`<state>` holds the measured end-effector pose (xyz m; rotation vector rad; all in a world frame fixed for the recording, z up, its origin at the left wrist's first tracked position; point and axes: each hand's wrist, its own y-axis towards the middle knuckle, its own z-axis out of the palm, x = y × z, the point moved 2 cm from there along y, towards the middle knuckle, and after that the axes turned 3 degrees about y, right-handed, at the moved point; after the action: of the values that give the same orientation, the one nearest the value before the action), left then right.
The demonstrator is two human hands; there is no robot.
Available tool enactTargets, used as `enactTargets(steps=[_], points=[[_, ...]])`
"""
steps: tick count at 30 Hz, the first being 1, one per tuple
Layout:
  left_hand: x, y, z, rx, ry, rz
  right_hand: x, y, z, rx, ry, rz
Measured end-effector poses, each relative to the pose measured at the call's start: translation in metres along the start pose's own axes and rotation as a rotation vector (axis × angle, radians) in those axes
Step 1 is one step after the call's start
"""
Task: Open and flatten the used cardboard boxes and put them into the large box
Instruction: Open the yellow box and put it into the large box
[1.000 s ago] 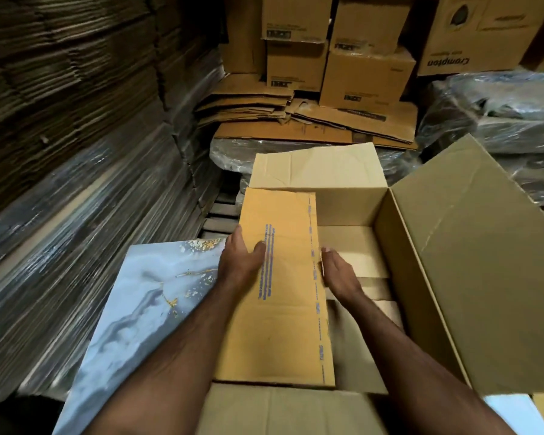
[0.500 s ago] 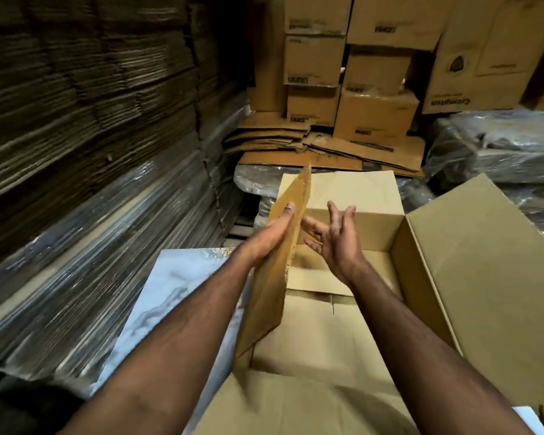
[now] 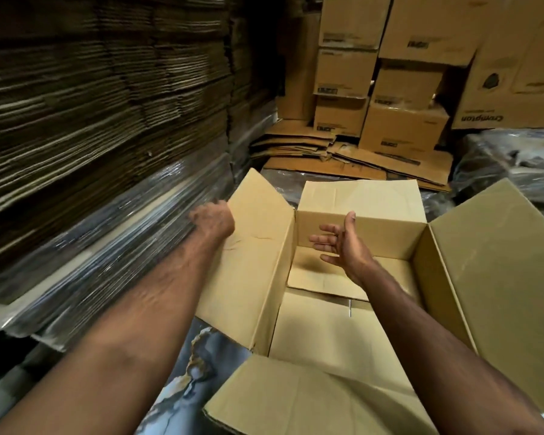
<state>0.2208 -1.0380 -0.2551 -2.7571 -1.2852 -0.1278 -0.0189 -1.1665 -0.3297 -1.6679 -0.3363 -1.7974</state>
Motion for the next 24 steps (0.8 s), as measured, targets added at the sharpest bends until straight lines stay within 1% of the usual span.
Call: enactTargets(steps=[1,2,3,5,9,12,14,18,19,22,24], points=[[0.004,-0.003,0.012,0.042,0.103,-0.029,-0.002,-0.001,-0.004,-0.018,-0.022,0.008],[0.004,-0.003,0.026,0.082,0.155,-0.047,-0.004,-0.002,-0.008,-0.037,-0.043,0.017],[0.002,-0.004,0.039,0.119,0.148,-0.066,-0.007,-0.003,-0.013,-0.056,-0.061,0.026],[-0.007,-0.005,0.062,0.207,0.054,-0.082,-0.013,-0.005,-0.023,-0.086,-0.102,0.049],[-0.04,-0.013,0.102,0.459,-0.179,-0.078,-0.025,-0.012,-0.04,-0.112,-0.195,0.102],[-0.066,-0.016,0.131,0.538,-0.351,-0.094,-0.033,-0.019,-0.049,-0.137,-0.27,0.141],[-0.079,-0.017,0.148,0.541,-0.401,-0.115,-0.039,-0.026,-0.052,-0.122,-0.342,0.179],[-0.09,-0.025,0.162,0.406,-0.508,-0.166,-0.054,-0.039,-0.064,-0.09,-0.453,0.244],[-0.092,-0.028,0.16,0.397,-0.546,-0.176,-0.059,-0.041,-0.066,-0.086,-0.477,0.251],[-0.098,-0.028,0.156,0.407,-0.67,-0.161,-0.076,-0.046,-0.074,-0.086,-0.545,0.249],[-0.102,-0.023,0.154,0.437,-0.823,-0.144,-0.084,-0.048,-0.078,-0.075,-0.611,0.218]])
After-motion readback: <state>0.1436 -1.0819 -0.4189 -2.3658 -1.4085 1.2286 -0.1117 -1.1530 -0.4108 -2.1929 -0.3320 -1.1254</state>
